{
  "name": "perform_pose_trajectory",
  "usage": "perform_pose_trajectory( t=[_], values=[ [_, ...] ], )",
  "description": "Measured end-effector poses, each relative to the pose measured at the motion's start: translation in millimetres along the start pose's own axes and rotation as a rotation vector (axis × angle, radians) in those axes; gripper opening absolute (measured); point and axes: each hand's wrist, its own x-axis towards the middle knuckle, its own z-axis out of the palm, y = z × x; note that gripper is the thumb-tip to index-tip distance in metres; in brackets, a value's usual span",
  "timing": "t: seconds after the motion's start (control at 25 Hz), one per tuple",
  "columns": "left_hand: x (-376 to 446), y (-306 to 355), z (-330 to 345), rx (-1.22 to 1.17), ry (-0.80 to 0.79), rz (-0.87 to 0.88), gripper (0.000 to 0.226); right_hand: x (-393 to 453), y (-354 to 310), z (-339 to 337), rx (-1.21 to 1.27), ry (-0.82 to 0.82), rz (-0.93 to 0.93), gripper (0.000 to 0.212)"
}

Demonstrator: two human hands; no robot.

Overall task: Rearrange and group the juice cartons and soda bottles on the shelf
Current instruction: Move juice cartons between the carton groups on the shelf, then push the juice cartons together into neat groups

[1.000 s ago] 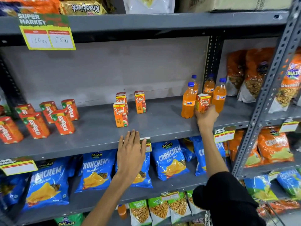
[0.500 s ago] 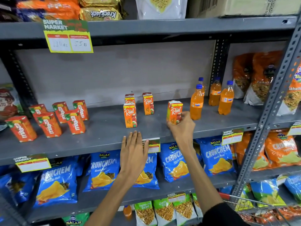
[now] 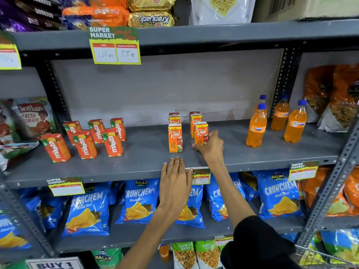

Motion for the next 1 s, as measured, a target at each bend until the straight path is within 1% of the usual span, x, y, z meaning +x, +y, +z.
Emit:
perform_pose_trajectory(
  t=[0.2, 0.28, 0.36, 0.44, 0.52, 0.68, 0.84, 0.92, 1.0],
  values=[
    [-1, -2, 1, -0.016, 0.022, 0.02, 0.058, -5, -1, -1, 0.023, -0.01, 0.019, 0.071],
    [-2, -4, 0, -0.064, 0.034, 0.033, 0.058, -15, 0, -6, 0.067, 0.03, 0.005, 0.071],
    [-7, -9, -5, -0.169, 0.088, 0.027, 0.055, -34, 1, -7, 0.032, 0.126, -0.081, 0.064],
    [-15, -18, -10, -0.271, 0.174, 0.022, 0.049, -57, -1, -3, -0.025, 0.227, -0.224, 0.049],
    [-25, -36, -17, -0.325, 0.257, 0.004, 0.043, -82, -13, 9, 0.019, 0.253, -0.351, 0.036],
    [-36, -83, -38, -0.352, 0.375, -0.079, 0.031, -115, -49, 49, 0.174, 0.147, -0.424, 0.025],
    [-40, -152, -70, -0.427, 0.482, -0.259, 0.022, -136, -87, 100, 0.236, -0.013, -0.424, 0.021],
    [-37, -194, -85, -0.509, 0.511, -0.372, 0.024, -140, -109, 128, 0.214, -0.078, -0.402, 0.025],
    [-31, -236, -97, -0.573, 0.473, -0.47, 0.035, -142, -134, 156, 0.189, -0.16, -0.319, 0.036]
  ],
)
